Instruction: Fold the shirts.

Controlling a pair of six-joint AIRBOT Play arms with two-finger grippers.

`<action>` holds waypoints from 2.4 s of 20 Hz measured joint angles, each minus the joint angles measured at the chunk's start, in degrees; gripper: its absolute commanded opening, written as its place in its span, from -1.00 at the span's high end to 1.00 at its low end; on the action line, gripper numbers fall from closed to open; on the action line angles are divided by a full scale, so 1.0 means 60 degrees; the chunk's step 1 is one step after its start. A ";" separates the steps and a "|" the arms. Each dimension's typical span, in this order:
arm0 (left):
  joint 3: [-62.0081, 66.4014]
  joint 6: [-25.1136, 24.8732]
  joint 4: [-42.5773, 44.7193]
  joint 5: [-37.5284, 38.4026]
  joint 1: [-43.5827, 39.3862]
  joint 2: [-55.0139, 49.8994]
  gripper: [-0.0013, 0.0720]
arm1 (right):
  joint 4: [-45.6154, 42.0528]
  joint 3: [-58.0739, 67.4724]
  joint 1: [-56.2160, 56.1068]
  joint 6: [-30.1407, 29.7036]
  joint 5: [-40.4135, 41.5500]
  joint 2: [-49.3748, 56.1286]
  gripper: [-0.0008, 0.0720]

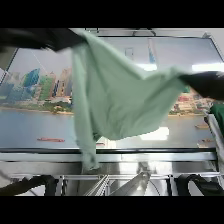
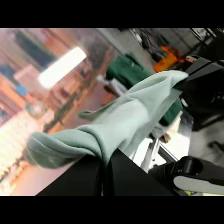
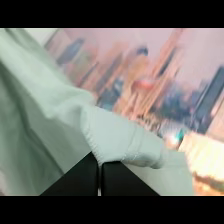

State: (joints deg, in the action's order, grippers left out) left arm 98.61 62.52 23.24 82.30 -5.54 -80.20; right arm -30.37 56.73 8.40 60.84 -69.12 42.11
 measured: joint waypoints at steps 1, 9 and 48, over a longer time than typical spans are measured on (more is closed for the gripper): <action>-0.0120 -0.0076 0.0000 -0.0025 -0.0131 -0.0597 0.88 | 0.0036 -0.0586 -0.0211 -0.0138 0.0368 0.0240 0.93; 0.0546 -0.0215 -0.0058 0.0102 0.0678 -0.4342 -1.00 | -0.0714 -0.2353 -0.0280 -0.0809 0.3100 0.3279 -0.48; -0.5672 0.0965 0.1297 -0.0608 -0.0076 0.0044 0.89 | 0.2350 -0.1377 0.1228 -0.3654 -0.1643 0.5949 0.93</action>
State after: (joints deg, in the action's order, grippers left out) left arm 64.58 68.31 31.03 78.65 -6.00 -79.94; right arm -16.27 48.47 15.77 38.92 -78.98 77.80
